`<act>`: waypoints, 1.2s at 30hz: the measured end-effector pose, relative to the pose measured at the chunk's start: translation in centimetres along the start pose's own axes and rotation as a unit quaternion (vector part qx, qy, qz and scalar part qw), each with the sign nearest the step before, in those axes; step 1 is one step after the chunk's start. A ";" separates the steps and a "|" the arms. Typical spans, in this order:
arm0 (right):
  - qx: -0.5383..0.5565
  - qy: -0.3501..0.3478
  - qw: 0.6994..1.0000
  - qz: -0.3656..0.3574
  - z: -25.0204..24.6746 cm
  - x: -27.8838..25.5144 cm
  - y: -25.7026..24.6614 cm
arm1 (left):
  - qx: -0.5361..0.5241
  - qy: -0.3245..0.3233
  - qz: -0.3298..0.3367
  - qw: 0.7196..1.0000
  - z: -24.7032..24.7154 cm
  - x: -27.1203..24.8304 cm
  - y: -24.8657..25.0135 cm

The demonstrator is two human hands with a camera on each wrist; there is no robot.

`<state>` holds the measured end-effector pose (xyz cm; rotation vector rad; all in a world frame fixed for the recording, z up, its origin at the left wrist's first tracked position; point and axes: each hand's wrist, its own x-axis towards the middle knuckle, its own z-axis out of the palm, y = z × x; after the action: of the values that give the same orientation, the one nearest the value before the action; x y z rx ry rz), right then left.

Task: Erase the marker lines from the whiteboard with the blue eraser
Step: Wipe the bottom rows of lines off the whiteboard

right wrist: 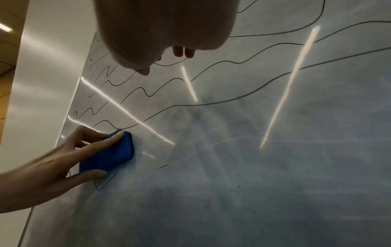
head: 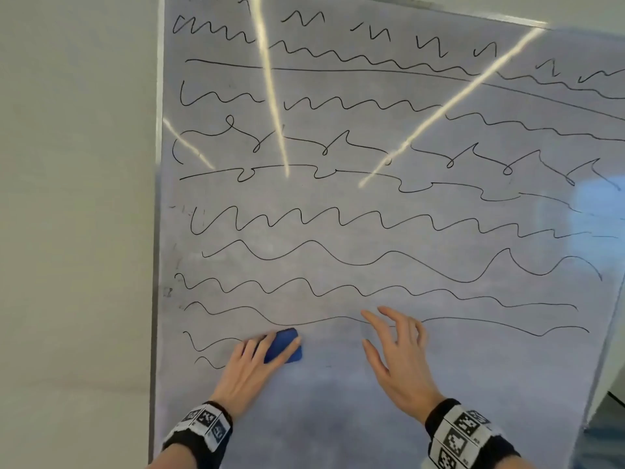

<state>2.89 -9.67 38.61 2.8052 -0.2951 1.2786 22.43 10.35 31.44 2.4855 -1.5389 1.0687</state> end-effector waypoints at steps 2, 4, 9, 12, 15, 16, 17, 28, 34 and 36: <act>-0.005 0.000 1.000 0.012 0.4 -0.2 -1.1 | 0.002 0.008 0.003 1.000 0.3 -0.7 -0.8; -0.011 -0.002 1.000 0.017 0.7 -0.5 -1.9 | 0.016 0.021 0.048 0.998 1.0 -0.4 0.0; -0.027 0.006 0.999 0.017 1.0 -0.5 -4.5 | 0.033 -0.010 0.212 0.977 2.4 1.9 3.8; -0.042 0.012 0.999 0.014 0.9 -0.3 -4.8 | 0.011 -0.003 0.243 0.970 1.8 2.5 3.6; -0.050 0.014 0.998 0.023 1.0 0.1 -4.8 | -0.017 -0.002 0.207 0.978 0.6 1.3 0.7; -0.051 0.015 0.998 0.026 1.1 0.3 -4.9 | -0.020 0.002 0.182 0.983 0.4 0.6 -0.5; -0.052 0.016 0.998 0.025 1.1 0.4 -5.0 | -0.018 0.006 0.154 0.988 0.5 -0.1 -1.8; -0.065 0.005 0.997 0.043 1.5 -1.3 -4.5 | -0.034 -0.066 0.150 0.986 0.9 1.4 1.7; -0.058 -0.009 0.995 0.075 1.3 -2.0 -3.4 | -0.024 -0.063 0.222 0.973 2.1 3.1 6.3; -0.058 -0.016 0.996 0.073 1.5 -1.8 -3.4 | -0.002 -0.044 0.230 0.972 2.6 2.4 5.3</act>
<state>3.48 -6.27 36.40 2.7513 -0.5662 1.1997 20.24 4.84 29.12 2.2515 -2.2134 0.9992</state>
